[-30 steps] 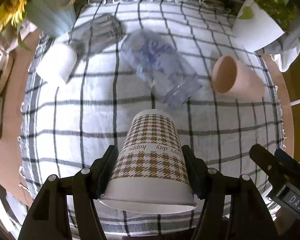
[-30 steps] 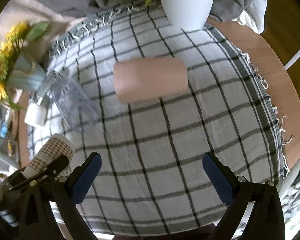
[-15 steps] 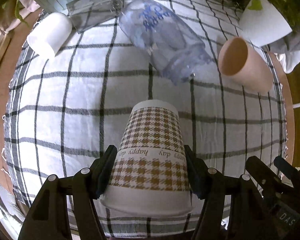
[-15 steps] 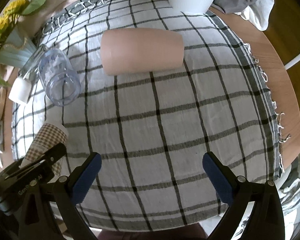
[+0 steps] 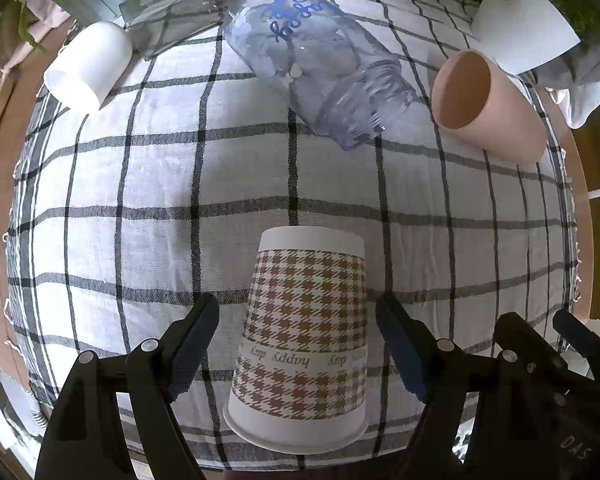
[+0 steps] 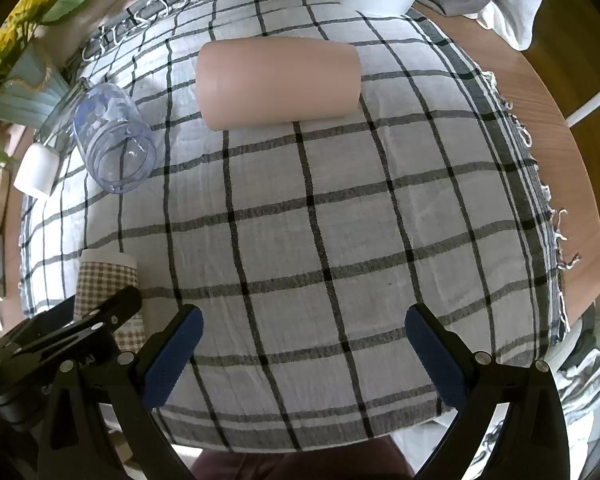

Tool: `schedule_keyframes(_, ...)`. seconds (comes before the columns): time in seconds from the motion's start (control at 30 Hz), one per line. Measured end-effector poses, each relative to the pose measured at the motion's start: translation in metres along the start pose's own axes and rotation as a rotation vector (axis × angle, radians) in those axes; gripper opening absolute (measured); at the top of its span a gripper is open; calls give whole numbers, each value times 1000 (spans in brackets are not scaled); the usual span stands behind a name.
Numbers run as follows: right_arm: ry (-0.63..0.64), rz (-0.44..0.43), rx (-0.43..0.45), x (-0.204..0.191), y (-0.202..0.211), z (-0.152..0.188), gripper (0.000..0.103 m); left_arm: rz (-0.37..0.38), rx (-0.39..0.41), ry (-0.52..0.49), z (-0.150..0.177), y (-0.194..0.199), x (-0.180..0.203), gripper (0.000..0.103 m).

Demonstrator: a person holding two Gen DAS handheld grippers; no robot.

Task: Flip cup upside down
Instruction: 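Close the right gripper on the houndstooth cup while the left gripper opens and releases it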

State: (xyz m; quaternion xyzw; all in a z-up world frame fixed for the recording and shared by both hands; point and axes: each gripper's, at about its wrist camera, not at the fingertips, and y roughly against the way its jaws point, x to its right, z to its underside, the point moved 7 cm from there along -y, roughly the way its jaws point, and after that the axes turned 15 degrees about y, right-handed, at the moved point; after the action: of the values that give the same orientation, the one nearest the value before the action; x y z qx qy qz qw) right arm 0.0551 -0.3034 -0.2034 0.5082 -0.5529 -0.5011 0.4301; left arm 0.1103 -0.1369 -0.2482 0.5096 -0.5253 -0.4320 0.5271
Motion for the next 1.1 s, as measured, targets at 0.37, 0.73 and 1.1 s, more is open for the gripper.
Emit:
schedule_keyframes(0.37, -54, 10, 61, 6, 32, 4, 102, 21, 91, 10, -4, 48, -9, 93)
schedule_keyframes(0.73, 21, -40, 156, -38, 62, -11, 102, -47, 231, 39, -12, 89, -63, 95)
schedule_keyframes(1.1, 129, -103, 160, -100, 44, -30, 101, -97, 213, 61, -17, 79, -114, 95)
